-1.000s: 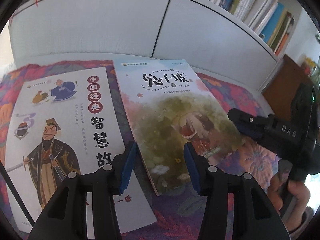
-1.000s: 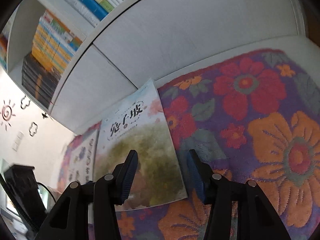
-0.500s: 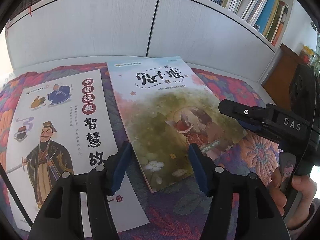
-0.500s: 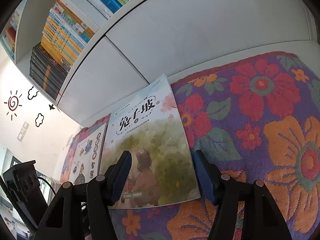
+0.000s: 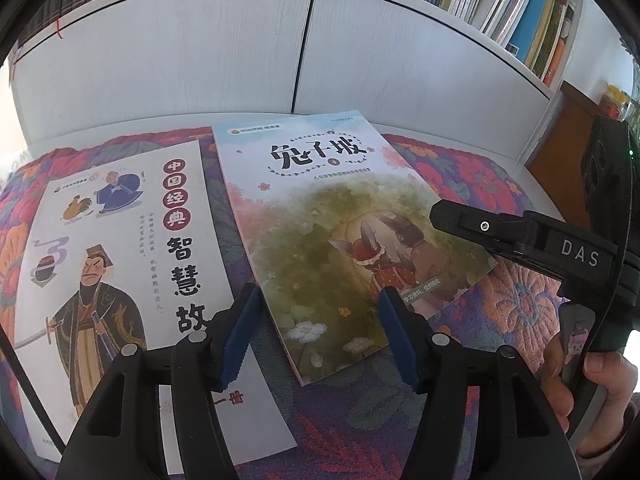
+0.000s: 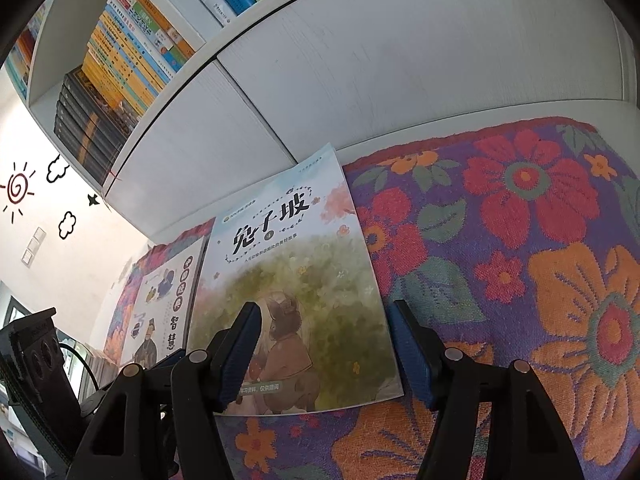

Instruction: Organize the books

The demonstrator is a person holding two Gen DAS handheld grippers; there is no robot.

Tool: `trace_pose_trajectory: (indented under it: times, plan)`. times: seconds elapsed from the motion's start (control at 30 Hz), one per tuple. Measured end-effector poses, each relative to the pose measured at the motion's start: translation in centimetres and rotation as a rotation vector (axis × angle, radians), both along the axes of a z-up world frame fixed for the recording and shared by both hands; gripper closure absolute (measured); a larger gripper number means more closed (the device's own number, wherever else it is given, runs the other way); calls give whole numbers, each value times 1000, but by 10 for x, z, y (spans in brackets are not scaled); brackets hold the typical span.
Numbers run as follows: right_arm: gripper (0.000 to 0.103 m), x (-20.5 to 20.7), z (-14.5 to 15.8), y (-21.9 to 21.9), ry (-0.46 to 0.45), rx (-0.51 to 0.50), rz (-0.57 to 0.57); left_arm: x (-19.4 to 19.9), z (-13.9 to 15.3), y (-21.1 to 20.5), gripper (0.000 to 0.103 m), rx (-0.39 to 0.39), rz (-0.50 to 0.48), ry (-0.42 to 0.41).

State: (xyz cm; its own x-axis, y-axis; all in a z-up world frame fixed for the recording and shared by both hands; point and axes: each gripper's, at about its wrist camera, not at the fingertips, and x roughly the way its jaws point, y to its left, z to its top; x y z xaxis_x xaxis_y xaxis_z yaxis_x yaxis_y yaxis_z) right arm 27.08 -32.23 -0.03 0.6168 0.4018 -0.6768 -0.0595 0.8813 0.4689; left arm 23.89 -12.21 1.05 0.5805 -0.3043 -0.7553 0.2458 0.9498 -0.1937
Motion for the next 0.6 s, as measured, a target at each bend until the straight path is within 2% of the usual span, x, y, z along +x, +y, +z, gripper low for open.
trace_pose_trajectory:
  times: [0.2,0.6]
  plan:
    - [38,0,0,0,0,-7,0,0,-1,-3,39,13,-11,-1]
    - [37,0,0,3,-3,-26,5,0,-1,-3,38,12,-15,-3]
